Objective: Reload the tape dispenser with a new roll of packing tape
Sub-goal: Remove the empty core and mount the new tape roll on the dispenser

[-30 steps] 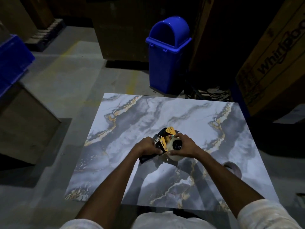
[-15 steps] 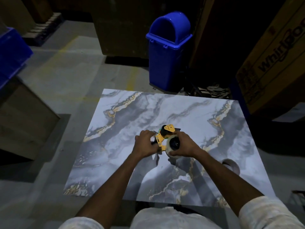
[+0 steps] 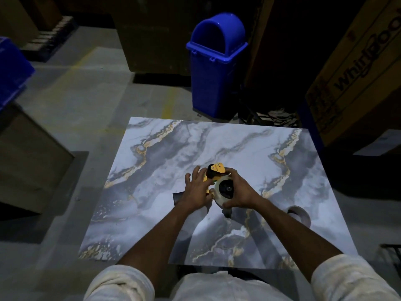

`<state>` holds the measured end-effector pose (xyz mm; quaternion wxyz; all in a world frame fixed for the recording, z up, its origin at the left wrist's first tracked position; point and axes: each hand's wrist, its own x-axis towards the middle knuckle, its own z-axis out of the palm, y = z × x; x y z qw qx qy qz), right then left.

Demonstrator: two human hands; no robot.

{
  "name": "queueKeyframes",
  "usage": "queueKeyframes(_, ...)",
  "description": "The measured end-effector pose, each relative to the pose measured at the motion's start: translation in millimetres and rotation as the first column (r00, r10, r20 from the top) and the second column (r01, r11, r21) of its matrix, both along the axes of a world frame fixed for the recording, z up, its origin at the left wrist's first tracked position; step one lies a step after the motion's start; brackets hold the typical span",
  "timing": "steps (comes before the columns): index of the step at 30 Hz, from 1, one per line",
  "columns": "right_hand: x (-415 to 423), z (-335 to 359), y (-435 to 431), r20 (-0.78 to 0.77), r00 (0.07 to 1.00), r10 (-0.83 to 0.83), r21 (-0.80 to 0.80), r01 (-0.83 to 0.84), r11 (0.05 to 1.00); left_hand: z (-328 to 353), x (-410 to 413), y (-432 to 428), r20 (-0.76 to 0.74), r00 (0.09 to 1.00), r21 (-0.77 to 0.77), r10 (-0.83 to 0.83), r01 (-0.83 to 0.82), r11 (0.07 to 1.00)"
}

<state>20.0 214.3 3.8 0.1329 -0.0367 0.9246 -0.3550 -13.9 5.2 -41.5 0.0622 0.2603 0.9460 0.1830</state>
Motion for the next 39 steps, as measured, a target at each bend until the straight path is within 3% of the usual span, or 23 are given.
queueKeyframes(4,-3,3,6,0.053,0.997,0.058,-0.001,-0.058,0.998,-8,2,3,-0.011,0.999,0.005,0.033,-0.033,0.999)
queueKeyframes(13,-6,3,9,0.081,0.992,0.096,0.011,-0.097,0.995,-8,-11,-5,-0.035,0.996,0.097,-0.080,0.083,0.992)
queueKeyframes(25,-3,-2,7,0.020,0.997,0.076,-0.001,-0.076,0.997,2,-1,4,-0.100,0.993,-0.013,-0.064,0.063,0.998)
queueKeyframes(35,13,-9,4,0.029,0.999,-0.036,0.038,0.034,0.999,-6,0,13,-0.078,0.996,-0.049,-0.035,0.031,0.998)
queueKeyframes(39,14,-5,3,0.033,0.999,0.011,0.146,-0.016,0.989,-6,1,7,-0.025,0.999,0.080,-0.035,0.037,0.996)
